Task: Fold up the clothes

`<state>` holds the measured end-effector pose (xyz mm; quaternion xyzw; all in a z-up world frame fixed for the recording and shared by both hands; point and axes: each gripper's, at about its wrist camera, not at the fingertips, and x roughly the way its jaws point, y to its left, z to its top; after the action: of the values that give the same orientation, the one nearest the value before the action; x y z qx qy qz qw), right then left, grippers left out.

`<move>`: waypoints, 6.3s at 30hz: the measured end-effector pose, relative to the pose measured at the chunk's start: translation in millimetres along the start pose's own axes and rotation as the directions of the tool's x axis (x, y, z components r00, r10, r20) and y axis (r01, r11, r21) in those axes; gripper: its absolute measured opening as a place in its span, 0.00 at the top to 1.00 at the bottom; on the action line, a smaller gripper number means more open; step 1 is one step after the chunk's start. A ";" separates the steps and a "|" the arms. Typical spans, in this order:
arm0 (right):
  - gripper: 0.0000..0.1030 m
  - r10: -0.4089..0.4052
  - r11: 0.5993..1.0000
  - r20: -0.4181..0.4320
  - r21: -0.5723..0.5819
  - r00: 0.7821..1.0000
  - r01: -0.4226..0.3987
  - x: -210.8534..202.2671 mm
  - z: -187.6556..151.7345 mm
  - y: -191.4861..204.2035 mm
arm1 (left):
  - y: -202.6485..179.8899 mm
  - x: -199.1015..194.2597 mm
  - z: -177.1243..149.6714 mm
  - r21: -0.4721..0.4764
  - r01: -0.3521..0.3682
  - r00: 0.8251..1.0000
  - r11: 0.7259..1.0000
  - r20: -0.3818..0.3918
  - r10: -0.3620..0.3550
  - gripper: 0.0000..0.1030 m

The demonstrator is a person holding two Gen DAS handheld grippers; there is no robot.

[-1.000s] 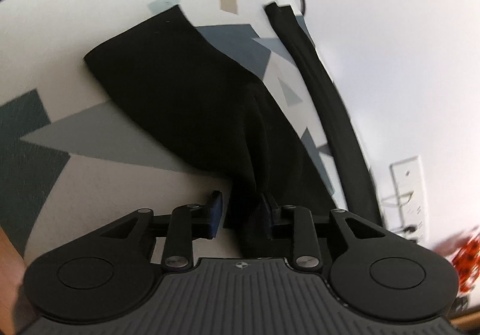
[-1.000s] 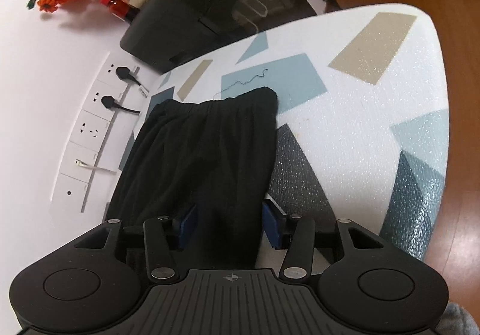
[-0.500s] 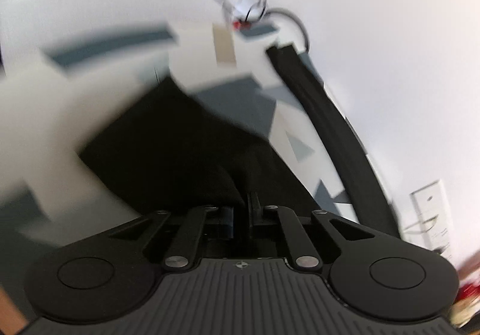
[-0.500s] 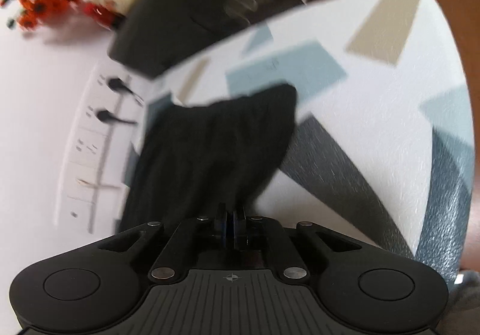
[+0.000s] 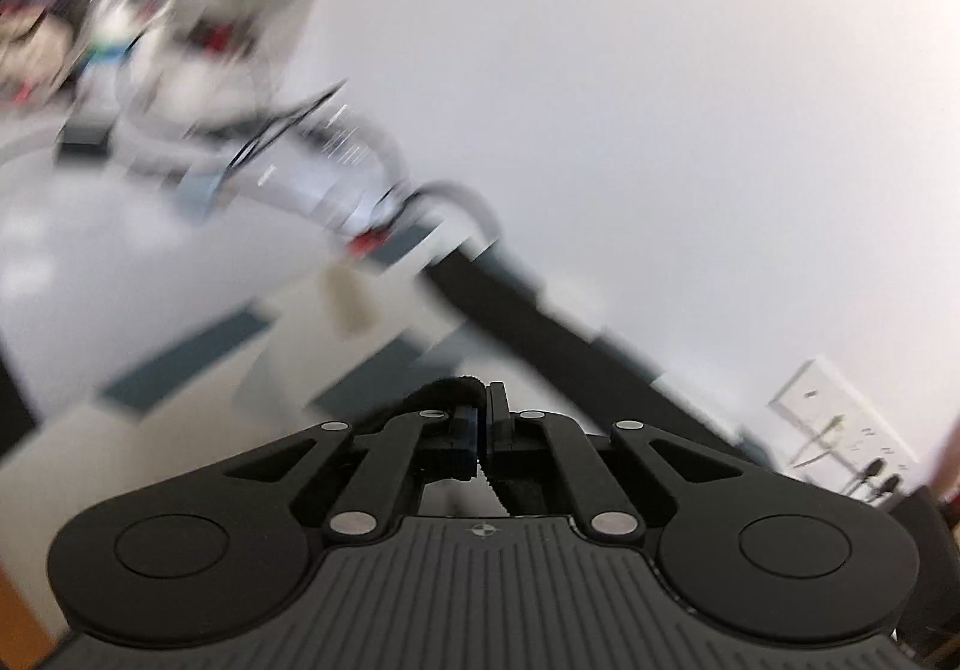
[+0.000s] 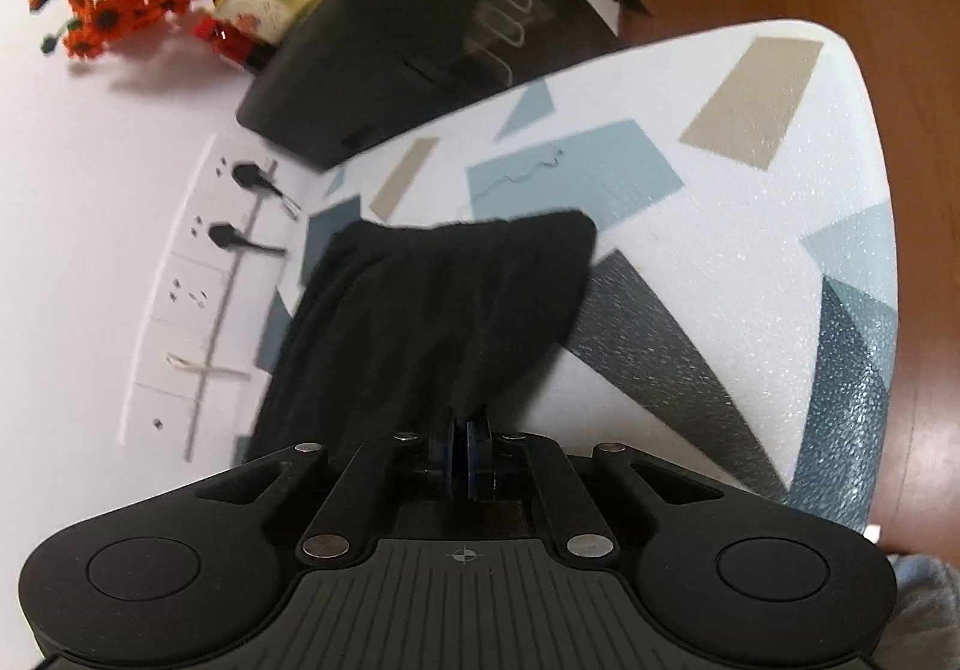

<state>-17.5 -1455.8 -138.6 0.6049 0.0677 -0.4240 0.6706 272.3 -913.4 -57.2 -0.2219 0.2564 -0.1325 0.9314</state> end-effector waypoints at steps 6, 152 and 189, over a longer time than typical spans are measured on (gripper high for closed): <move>0.97 0.007 0.999 0.124 0.032 0.992 -0.011 -29.4 24.7 -2.5 | -35.3 -23.7 1.6 0.124 0.085 0.995 0.989 0.033 -0.090 0.98; 0.51 -0.425 0.749 0.319 -0.400 0.847 0.527 74.5 42.9 22.8 | -93.5 191.5 -82.6 0.577 0.151 0.851 0.803 -0.490 0.192 0.00; 0.01 -0.257 0.248 -0.187 -0.961 0.948 -0.122 72.9 -263.5 131.0 | 70.7 161.0 -3.8 0.041 -0.238 0.915 0.970 -0.325 0.238 0.90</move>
<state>225.0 -1274.4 -152.2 0.1211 0.4419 -0.2226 0.8605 413.9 -911.5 -161.6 -0.1635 0.4327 -0.0535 0.8850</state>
